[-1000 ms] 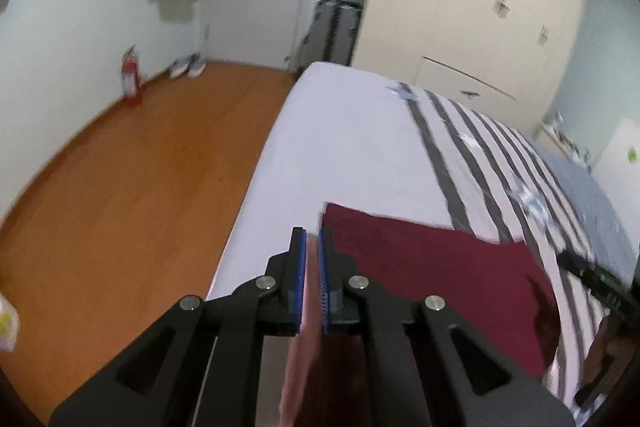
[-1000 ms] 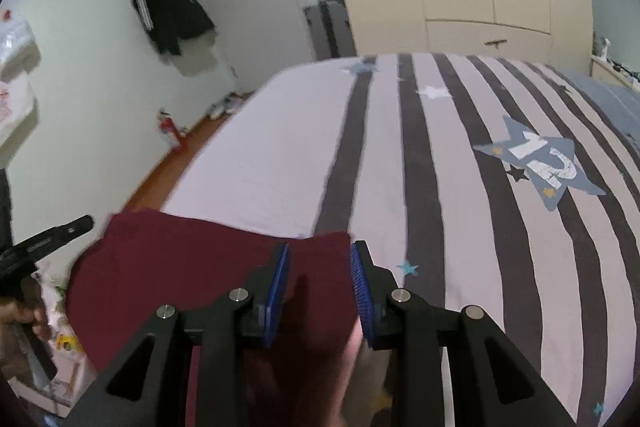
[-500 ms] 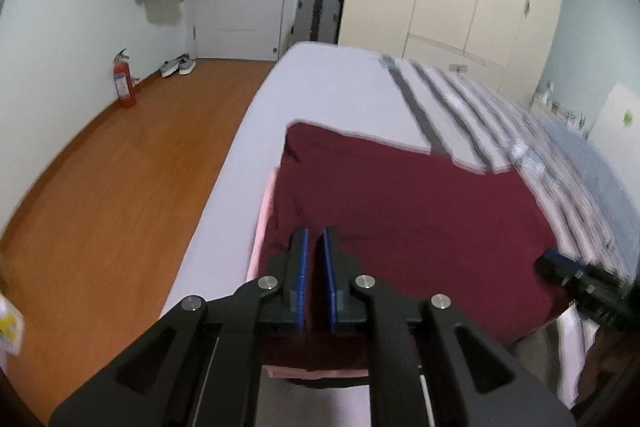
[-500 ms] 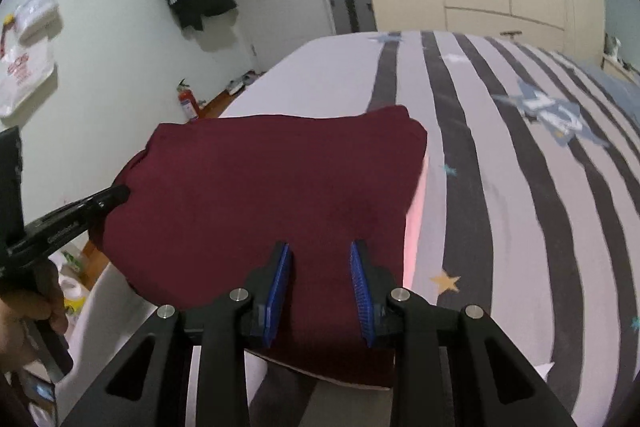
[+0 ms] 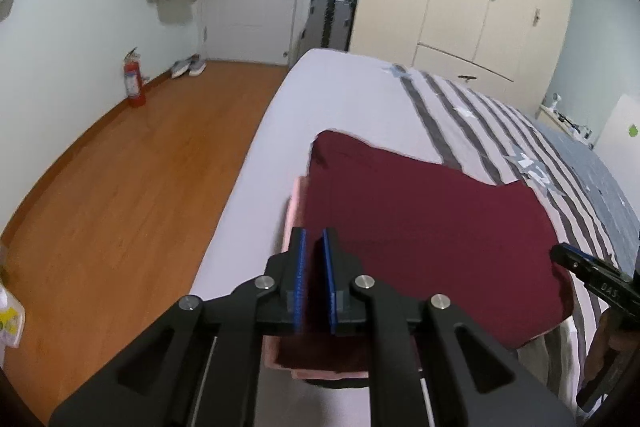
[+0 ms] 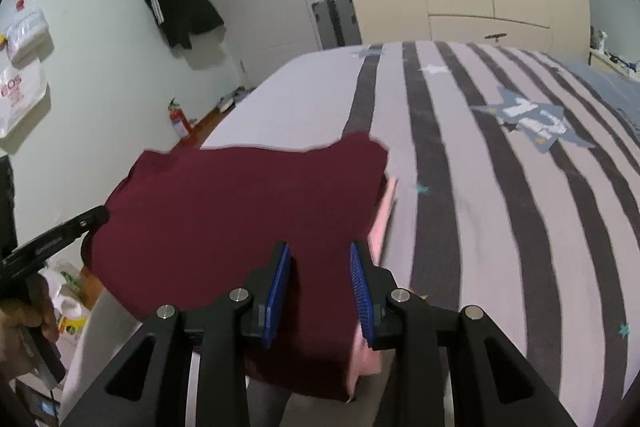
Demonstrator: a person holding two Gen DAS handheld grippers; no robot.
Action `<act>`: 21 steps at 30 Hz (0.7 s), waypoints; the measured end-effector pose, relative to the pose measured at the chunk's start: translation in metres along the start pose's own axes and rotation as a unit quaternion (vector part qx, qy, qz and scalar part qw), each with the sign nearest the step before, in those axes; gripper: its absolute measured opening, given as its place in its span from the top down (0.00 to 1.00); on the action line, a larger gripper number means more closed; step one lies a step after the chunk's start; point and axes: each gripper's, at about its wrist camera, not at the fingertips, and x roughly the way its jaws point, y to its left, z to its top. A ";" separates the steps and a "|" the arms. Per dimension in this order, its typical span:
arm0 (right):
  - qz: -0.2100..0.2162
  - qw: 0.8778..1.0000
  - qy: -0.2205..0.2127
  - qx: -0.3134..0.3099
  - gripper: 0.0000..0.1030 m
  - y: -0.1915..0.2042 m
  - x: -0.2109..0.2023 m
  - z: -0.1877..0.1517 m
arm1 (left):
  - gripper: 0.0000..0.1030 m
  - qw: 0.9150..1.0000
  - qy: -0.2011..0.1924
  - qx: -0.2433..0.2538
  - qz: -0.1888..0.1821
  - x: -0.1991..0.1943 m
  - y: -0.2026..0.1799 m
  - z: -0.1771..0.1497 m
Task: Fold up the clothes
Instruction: 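Lower the shirt onto the stack and open the left gripper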
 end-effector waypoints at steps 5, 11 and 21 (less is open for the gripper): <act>-0.011 1.000 0.014 0.006 0.64 -0.015 0.012 0.001 | 0.83 1.000 0.009 -0.011 0.008 0.002 0.009 -0.003; -0.033 0.999 -0.016 0.017 0.64 -0.031 -0.008 0.017 | 0.83 1.000 -0.010 -0.004 0.009 -0.019 -0.001 0.011; -0.010 0.999 -0.015 -0.027 0.64 -0.004 0.000 0.034 | 0.83 0.999 0.000 0.053 0.007 0.013 -0.036 0.030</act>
